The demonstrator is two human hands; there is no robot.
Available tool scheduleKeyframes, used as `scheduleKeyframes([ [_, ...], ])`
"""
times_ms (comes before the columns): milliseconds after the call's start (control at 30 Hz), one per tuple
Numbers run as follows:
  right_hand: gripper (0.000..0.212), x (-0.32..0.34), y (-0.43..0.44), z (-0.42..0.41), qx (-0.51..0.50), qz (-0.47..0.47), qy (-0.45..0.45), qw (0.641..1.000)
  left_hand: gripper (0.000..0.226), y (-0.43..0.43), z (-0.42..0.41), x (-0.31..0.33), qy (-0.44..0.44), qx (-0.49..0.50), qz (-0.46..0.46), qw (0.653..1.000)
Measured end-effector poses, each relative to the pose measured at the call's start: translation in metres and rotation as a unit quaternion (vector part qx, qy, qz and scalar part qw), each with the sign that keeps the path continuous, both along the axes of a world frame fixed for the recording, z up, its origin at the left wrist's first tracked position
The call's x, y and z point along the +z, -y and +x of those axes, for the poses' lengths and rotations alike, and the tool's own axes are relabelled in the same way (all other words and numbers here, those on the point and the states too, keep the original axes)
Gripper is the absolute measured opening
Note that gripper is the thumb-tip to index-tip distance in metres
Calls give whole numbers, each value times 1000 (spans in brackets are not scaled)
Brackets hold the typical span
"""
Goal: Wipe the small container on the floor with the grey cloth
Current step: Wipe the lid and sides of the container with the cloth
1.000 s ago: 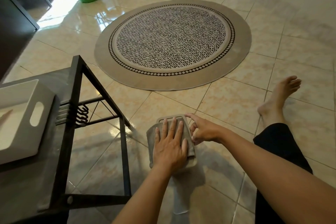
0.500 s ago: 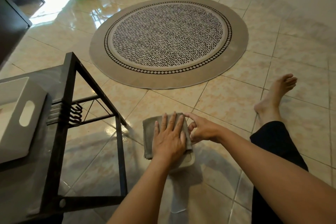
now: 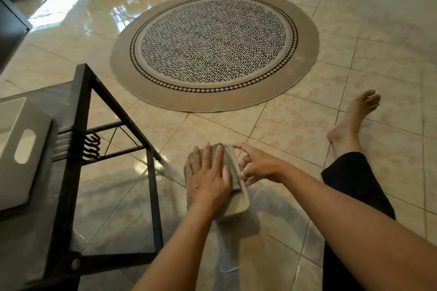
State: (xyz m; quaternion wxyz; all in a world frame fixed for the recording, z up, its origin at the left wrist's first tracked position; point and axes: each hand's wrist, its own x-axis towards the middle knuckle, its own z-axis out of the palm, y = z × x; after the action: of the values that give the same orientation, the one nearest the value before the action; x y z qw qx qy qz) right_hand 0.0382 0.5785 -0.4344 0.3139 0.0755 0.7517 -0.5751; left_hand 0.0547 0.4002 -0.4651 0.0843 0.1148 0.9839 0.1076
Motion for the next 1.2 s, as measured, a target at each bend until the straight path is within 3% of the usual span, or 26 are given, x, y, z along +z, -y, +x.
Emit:
scheduleKeyframes([
  [133,93,1,0,0,6,-2,1,1000,61,-15,0,-6,-10,-56,-19,998],
  [300,93,2,1,4,-10,-8,-2,1000,64,5,-9,-6,-4,19,8,1000],
  [433,91,1,1,3,-8,-16,2,1000,64,-11,18,-11,-4,-30,-11,999],
  [567,91,0,1,5,-15,-15,0,1000,62,-9,-9,-5,-9,-34,-10,999],
  [767,90,-3,1,7,-31,-23,1,999,65,15,31,-10,4,27,35,999],
  [967,88,-3,-1,9,-33,-22,3,999,68,26,57,-9,-9,-20,94,995],
  [1200,93,-2,-1,12,7,-63,39,997,67,24,66,-10,-32,-39,5,999],
])
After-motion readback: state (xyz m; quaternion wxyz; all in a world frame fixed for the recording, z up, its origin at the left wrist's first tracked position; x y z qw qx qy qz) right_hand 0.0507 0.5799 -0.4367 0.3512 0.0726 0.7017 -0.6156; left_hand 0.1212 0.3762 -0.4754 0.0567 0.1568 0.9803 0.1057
